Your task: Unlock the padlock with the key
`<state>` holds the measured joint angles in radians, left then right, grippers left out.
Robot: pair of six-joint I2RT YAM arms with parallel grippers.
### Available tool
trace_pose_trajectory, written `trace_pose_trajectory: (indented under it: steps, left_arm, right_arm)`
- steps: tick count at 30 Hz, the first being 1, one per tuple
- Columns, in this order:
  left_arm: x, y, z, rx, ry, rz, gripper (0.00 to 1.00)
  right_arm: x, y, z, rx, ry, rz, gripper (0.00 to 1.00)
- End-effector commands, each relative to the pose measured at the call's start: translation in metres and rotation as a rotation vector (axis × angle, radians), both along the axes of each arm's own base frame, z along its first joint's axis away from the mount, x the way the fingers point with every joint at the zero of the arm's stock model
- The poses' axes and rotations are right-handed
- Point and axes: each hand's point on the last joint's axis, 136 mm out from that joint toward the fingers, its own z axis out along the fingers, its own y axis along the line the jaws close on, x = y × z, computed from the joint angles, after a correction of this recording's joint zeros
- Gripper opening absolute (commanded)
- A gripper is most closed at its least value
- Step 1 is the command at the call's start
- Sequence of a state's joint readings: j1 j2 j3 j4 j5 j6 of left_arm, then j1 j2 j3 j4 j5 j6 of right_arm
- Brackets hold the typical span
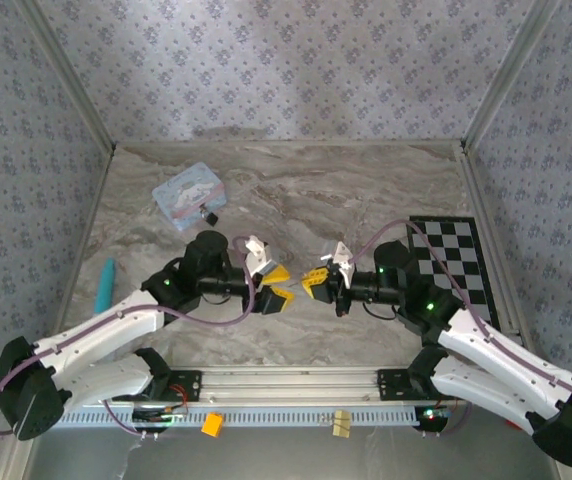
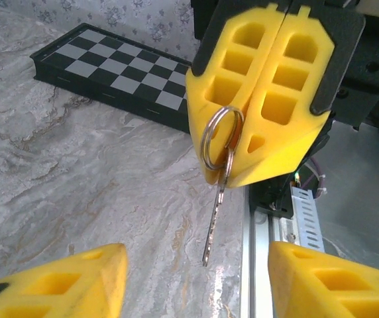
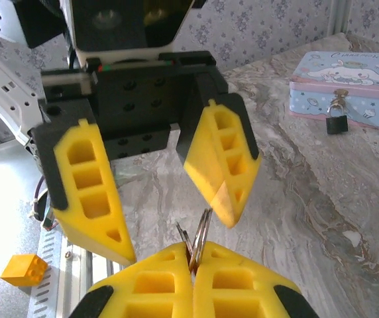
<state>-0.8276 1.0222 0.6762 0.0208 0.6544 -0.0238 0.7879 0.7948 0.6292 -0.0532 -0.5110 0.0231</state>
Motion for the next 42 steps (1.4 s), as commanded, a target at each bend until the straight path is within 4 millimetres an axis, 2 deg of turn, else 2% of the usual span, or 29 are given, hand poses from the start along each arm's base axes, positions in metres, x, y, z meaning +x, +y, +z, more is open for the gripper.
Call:
trace_pose_trajectory:
  steps: [1,4,8,16,18,22,26,36,38,40,41,42]
  left_arm:
    - [0.003,-0.003,0.008,-0.041,-0.125,0.014,0.53]
    - [0.008,-0.002,0.009,-0.053,-0.168,0.039,0.50]
    - [0.007,-0.001,0.012,-0.073,-0.204,0.043,0.38]
    - [-0.002,0.004,0.016,-0.120,-0.264,0.018,0.39]
    - [-0.006,0.004,0.018,-0.129,-0.286,0.013,0.32]
    - [-0.012,0.004,0.019,-0.122,-0.296,-0.011,0.27]
    - [-0.011,0.002,0.016,-0.112,-0.296,-0.014,0.25]
    - [-0.010,-0.001,0.018,-0.110,-0.290,-0.022,0.05]
    - [-0.008,-0.002,0.018,-0.104,-0.288,-0.013,0.00]
    - [0.001,-0.001,0.017,-0.093,-0.296,0.031,0.00]
    - [0.007,-0.001,0.016,-0.078,-0.303,0.060,0.00]
    - [0.016,0.000,0.013,-0.043,-0.317,0.097,0.00]
  right_arm:
    - [-0.002,0.003,0.003,0.025,0.000,0.007,0.00]
    - [-0.003,0.004,0.002,0.024,0.000,0.010,0.00]
    - [-0.003,0.004,0.001,0.019,-0.003,0.008,0.00]
    - [-0.001,0.003,-0.003,0.004,-0.008,-0.012,0.00]
    - [-0.003,0.005,-0.001,0.014,-0.007,0.001,0.00]
    - [-0.008,0.009,0.006,0.030,-0.013,0.023,0.00]
    - [-0.009,0.011,0.008,0.031,-0.019,0.030,0.00]
    - [-0.006,0.011,-0.002,0.008,-0.014,0.011,0.00]
    - [-0.004,0.011,-0.002,0.007,-0.015,0.002,0.00]
    - [0.000,0.009,-0.002,0.004,-0.014,-0.030,0.00]
    - [0.004,0.007,-0.001,0.004,-0.015,-0.053,0.07]
    - [0.009,0.003,-0.001,0.003,-0.012,-0.093,0.24]
